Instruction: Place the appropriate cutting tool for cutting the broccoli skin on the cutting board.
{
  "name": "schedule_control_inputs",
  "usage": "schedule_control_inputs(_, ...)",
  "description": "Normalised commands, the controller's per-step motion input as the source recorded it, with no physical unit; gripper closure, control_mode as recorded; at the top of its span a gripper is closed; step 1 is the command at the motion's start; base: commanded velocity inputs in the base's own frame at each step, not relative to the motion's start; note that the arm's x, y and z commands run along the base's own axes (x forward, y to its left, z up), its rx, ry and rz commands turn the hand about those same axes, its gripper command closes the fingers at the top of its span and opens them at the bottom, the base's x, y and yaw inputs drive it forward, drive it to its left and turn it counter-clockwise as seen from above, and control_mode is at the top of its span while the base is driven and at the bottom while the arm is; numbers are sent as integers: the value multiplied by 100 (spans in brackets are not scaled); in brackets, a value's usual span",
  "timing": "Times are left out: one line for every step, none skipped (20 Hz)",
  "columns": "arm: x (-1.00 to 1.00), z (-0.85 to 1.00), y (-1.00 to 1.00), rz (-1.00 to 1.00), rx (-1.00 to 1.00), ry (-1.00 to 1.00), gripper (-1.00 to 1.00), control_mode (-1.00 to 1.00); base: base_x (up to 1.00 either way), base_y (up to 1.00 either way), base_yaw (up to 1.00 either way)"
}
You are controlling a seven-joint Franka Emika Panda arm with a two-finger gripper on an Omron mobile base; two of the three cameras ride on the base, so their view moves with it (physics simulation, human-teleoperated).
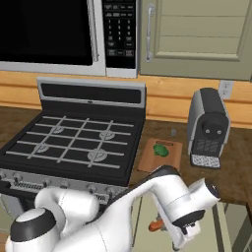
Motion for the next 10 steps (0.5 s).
schedule_control_inputs(0, 100, 0, -29, -11, 1, 100, -100, 0, 0, 0)
schedule_control_inputs(0, 100, 0, -26, -11, 2, 100, -100, 0, 0, 0)
schedule_control_inputs(1, 100, 0, -22, -14, 0, 100, -100, 0, 0, 0)
schedule_control_inputs(20, 100, 0, -17, -17, 0, 100, -100, 0, 0, 0)
schedule_control_inputs(25, 100, 0, -15, -18, 0, 100, -100, 0, 0, 0)
schedule_control_inputs(32, 100, 0, -12, -18, 0, 100, -100, 0, 0, 0)
schedule_control_inputs(33, 92, 3, -7, -17, 0, 100, -100, 0, 0, 0)
schedule_control_inputs(42, 82, 0, -4, -19, 0, 100, -100, 0, 0, 0)
schedule_control_inputs(43, 79, 0, -1, -19, 0, 100, -100, 0, 0, 0)
schedule_control_inputs(40, 72, 0, 0, -19, 0, 100, -100, 0, 0, 0)
